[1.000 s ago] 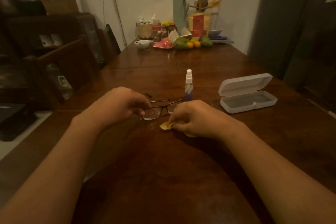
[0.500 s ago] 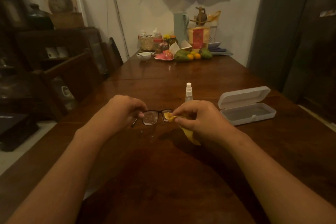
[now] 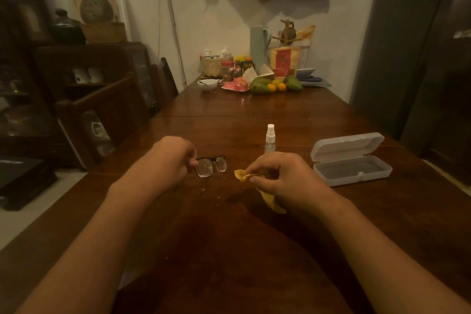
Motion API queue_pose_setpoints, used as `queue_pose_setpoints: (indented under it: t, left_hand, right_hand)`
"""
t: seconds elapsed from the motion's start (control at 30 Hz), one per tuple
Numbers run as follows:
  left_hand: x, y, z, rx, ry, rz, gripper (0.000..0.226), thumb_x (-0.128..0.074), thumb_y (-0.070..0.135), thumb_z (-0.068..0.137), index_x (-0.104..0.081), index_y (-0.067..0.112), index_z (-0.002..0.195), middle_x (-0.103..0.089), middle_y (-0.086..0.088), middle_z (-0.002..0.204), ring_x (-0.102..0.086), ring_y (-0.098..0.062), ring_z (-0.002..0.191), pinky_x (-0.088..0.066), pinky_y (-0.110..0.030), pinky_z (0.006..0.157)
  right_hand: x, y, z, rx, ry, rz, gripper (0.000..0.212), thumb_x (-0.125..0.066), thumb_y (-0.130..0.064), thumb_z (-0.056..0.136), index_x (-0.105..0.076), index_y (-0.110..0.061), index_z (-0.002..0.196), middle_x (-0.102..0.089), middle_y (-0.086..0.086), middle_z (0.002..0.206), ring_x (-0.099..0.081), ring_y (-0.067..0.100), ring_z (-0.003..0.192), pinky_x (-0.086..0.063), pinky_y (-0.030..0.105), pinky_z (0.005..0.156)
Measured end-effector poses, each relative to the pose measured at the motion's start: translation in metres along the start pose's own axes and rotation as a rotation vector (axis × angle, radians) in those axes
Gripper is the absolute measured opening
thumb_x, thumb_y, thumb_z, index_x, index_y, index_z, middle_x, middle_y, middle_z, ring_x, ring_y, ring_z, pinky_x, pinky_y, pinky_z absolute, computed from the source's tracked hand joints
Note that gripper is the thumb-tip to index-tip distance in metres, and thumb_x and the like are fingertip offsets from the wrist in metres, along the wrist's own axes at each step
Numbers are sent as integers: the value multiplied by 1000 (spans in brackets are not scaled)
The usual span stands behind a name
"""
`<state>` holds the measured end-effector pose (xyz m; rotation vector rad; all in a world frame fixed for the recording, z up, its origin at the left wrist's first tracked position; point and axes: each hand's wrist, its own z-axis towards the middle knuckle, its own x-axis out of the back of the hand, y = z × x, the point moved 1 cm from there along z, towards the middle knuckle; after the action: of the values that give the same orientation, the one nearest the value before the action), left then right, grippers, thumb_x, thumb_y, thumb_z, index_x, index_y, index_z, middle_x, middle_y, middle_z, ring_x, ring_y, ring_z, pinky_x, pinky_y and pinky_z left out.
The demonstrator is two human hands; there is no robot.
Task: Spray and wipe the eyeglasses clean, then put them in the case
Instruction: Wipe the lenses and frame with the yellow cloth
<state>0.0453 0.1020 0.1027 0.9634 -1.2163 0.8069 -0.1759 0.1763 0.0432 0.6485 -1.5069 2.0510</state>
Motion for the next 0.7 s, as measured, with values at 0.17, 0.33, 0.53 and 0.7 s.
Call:
queue_pose_setpoints:
  t: [0.17,0.33,0.53,0.7]
  left_hand:
    - [-1,-1,-5,16,60,-103,12,-64,11,91,-61,22,88,-67,-2,95,-64,-18,91,-54,-33,80]
    - [-1,3,-3,75,-36,-164,59,-73,17,87,-47,16,139,-64,4,101,-61,-6,88,-50,-23,78]
    - [3,-1,-7,159,-100,-60,42,-79,24,80,-67,4,114,-72,-13,107,-66,-25,102,-51,-36,93]
    - [7,-3,-2,296,-106,-86,42,-76,12,83,-64,5,123,-70,-11,115,-62,-24,113,-47,-38,101]
  right_hand:
    - [-1,0,0,9,-11,-16,24,-73,-25,89,-69,-47,94,-64,-24,101,-53,-12,98,-43,17,73]
    - [-1,-1,-1,2,-33,9,23,-73,-23,88,-70,-46,94,-64,-22,102,-54,-10,99,-47,19,73]
    - [-1,-2,-2,5,-55,-29,20,-74,-23,89,-73,-37,104,-65,-20,105,-58,-2,99,-49,20,75]
    - [0,-4,-3,23,-67,-40,21,-73,-20,89,-75,-31,107,-65,-17,108,-58,1,100,-52,23,80]
